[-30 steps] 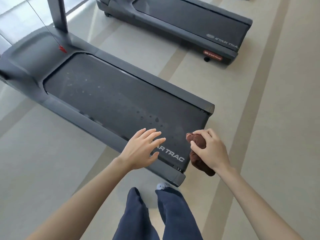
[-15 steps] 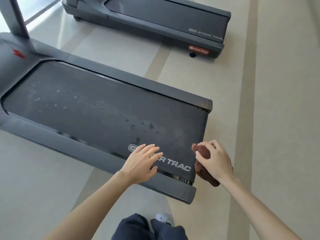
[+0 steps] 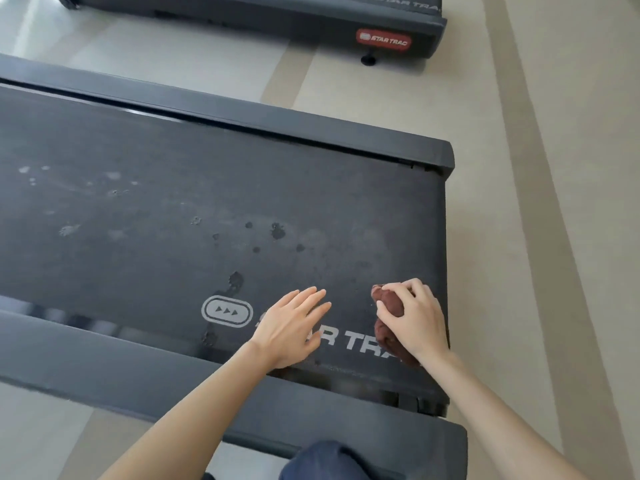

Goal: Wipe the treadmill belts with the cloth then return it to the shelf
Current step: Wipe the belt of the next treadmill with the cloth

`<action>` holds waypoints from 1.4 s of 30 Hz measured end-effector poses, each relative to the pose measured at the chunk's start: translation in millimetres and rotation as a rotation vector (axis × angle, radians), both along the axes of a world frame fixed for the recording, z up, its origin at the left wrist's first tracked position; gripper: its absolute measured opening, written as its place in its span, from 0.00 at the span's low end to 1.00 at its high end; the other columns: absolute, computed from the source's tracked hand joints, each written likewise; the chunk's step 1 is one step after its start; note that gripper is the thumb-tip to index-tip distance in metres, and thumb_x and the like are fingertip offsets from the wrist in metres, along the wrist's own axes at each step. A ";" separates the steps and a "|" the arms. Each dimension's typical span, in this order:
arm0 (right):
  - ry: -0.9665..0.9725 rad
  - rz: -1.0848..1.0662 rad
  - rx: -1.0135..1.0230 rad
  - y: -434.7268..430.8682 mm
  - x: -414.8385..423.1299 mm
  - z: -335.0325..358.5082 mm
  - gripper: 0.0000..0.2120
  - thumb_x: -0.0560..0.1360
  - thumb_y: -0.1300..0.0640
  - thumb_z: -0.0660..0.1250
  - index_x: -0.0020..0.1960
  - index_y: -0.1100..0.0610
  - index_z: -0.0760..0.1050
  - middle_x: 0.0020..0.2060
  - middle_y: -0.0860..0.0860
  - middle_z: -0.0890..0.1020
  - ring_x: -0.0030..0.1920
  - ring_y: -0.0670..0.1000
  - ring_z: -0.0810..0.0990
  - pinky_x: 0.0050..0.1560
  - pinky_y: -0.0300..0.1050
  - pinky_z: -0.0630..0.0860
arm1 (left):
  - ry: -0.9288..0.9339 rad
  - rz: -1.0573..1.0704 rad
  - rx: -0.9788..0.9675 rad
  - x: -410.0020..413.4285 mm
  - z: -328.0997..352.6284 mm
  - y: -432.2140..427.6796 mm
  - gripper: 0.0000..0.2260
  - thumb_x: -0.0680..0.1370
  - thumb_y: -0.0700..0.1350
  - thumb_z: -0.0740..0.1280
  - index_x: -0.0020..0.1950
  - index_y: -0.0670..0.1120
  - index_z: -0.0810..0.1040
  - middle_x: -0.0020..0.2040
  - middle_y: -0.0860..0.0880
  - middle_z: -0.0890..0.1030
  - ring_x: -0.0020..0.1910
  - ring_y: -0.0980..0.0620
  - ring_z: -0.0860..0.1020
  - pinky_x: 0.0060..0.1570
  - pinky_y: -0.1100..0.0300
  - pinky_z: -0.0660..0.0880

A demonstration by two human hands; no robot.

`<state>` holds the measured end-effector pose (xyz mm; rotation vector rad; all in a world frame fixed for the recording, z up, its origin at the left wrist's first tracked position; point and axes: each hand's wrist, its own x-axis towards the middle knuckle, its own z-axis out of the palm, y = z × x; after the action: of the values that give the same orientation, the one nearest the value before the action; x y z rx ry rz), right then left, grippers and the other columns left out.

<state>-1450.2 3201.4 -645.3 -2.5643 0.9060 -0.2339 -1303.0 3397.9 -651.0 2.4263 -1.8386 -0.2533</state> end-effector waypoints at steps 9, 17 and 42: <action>-0.052 0.052 -0.288 2.5 14.3 -108.5 0.15 0.67 0.43 0.70 0.48 0.50 0.81 0.45 0.52 0.79 0.45 0.53 0.77 0.43 0.46 0.75 | 0.036 0.104 -0.015 4.0 -99.8 -26.9 0.27 0.77 0.54 0.54 0.75 0.44 0.62 0.77 0.48 0.57 0.76 0.46 0.51 0.73 0.48 0.48; -0.059 0.025 -0.250 -85.6 140.6 -101.6 0.14 0.70 0.44 0.70 0.51 0.51 0.80 0.47 0.53 0.78 0.47 0.54 0.75 0.44 0.47 0.74 | 0.066 0.129 -0.055 1.1 -105.8 -30.2 0.28 0.74 0.53 0.59 0.72 0.44 0.67 0.76 0.48 0.60 0.75 0.45 0.56 0.70 0.46 0.56; -0.186 0.450 -0.217 -23.6 9.7 -102.6 0.09 0.65 0.48 0.69 0.44 0.49 0.80 0.41 0.49 0.78 0.40 0.52 0.75 0.41 0.46 0.72 | 0.082 0.158 -0.078 2.3 -101.0 -31.8 0.28 0.73 0.53 0.59 0.72 0.45 0.67 0.75 0.49 0.62 0.75 0.47 0.56 0.72 0.47 0.54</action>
<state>-1440.5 3177.8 -747.9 -2.8008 0.2333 -0.4455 -1300.7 3366.1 -752.1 2.4527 -1.5837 -0.2595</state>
